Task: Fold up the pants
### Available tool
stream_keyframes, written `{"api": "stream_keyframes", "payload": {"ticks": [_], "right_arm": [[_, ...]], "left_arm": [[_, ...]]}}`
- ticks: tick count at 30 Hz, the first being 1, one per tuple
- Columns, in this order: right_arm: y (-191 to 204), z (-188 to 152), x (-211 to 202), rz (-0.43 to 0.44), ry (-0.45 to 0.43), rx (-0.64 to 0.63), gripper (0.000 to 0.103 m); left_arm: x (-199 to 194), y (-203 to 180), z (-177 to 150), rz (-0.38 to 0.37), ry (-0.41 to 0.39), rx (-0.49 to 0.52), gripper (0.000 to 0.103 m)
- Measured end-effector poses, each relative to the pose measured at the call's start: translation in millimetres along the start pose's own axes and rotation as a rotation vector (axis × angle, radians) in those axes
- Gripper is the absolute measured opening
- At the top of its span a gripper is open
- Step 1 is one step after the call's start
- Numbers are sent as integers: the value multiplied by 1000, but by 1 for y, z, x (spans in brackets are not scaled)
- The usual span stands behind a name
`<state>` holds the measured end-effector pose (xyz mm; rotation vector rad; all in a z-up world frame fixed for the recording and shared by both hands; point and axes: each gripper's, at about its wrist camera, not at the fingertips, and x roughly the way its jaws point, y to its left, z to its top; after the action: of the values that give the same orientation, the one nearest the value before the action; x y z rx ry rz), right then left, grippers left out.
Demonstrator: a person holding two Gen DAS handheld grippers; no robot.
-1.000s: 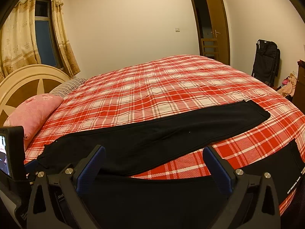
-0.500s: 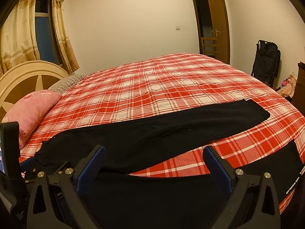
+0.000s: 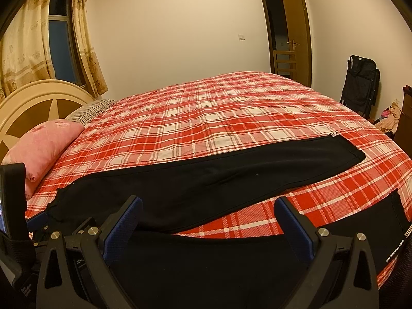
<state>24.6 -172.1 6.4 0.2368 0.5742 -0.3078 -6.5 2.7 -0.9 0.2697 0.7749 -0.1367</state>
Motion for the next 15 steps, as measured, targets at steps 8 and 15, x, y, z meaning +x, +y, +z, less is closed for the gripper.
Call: {"api": "stream_keyframes", "payload": {"ticks": [8, 15], "right_arm": [[0, 0, 1, 0, 0, -2, 102], [3, -1, 4, 2, 11, -9, 102]], "left_arm": [[0, 2, 0, -3, 0, -5, 103], [2, 4, -1, -5, 6, -10, 103]]}}
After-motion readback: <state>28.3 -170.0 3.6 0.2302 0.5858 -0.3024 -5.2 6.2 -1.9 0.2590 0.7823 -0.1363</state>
